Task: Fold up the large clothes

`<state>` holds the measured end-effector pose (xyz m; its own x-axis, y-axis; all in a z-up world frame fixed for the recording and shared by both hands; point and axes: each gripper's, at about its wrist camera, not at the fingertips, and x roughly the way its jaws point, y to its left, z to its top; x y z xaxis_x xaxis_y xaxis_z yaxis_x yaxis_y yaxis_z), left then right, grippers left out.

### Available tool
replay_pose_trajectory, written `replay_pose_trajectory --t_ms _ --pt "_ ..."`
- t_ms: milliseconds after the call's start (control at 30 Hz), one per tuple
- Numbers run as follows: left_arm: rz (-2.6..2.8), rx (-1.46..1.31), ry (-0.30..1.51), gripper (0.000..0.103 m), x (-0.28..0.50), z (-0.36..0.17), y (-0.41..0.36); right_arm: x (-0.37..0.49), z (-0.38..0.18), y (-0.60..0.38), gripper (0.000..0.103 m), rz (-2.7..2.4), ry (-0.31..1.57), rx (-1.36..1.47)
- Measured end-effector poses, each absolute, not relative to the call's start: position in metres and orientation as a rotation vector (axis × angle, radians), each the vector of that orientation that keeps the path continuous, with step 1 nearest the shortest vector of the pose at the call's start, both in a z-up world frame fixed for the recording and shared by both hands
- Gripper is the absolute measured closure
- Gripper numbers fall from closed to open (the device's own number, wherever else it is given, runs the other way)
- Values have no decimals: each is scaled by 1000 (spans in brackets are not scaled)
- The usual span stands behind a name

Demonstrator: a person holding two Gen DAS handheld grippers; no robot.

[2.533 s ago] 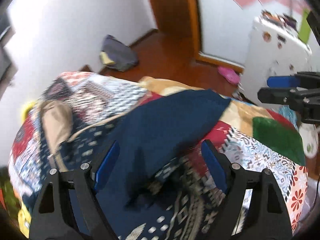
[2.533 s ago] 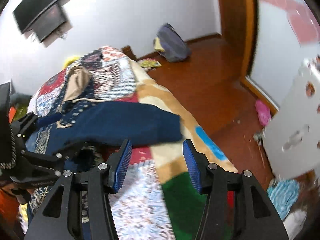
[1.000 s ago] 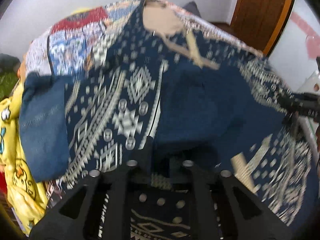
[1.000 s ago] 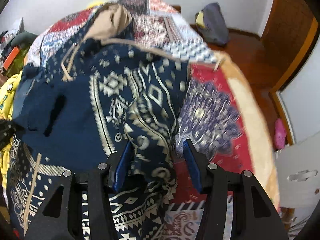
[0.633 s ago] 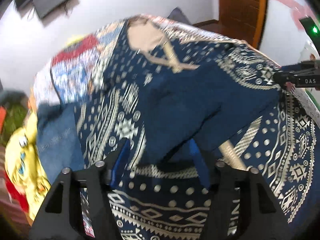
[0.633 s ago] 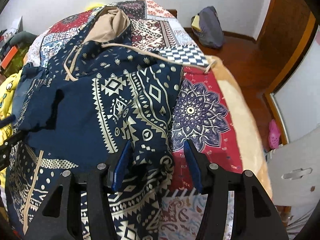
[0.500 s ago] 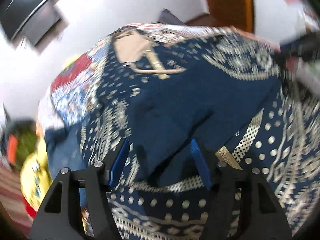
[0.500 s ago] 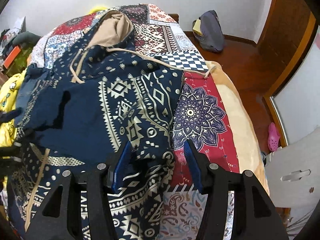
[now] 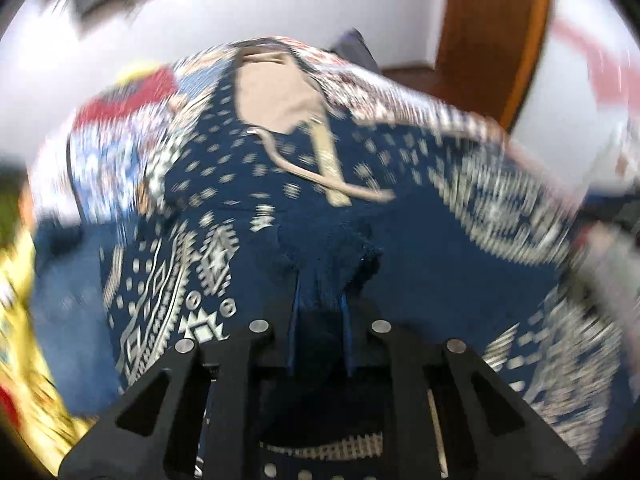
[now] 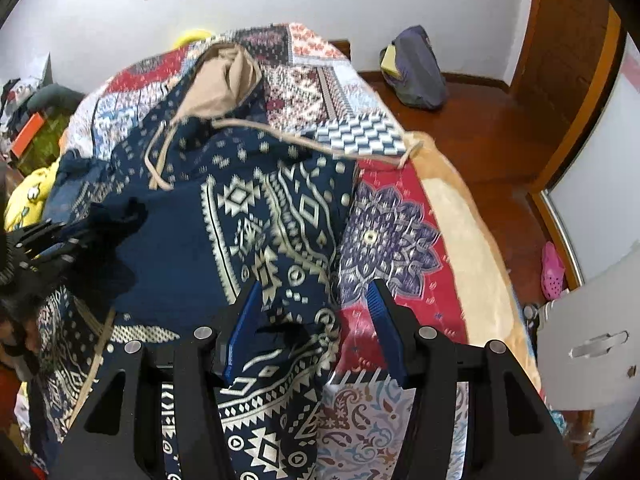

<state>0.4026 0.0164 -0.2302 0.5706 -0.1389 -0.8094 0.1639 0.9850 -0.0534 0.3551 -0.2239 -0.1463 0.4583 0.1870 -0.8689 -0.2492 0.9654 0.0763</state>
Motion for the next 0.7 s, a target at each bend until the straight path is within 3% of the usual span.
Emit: replay_pose_trajectory --t_ms 167,533,700 --pt "-227 -275 914 87 390 -210 88 364 -144 -223 52 250 1048 -80" --pt "-97 -389 898 90 362 -232 154 376 -198 -218 52 264 1202 -20" --pt "-3 -398 930 91 357 -251 173 373 -199 -215 50 251 1189 -34"
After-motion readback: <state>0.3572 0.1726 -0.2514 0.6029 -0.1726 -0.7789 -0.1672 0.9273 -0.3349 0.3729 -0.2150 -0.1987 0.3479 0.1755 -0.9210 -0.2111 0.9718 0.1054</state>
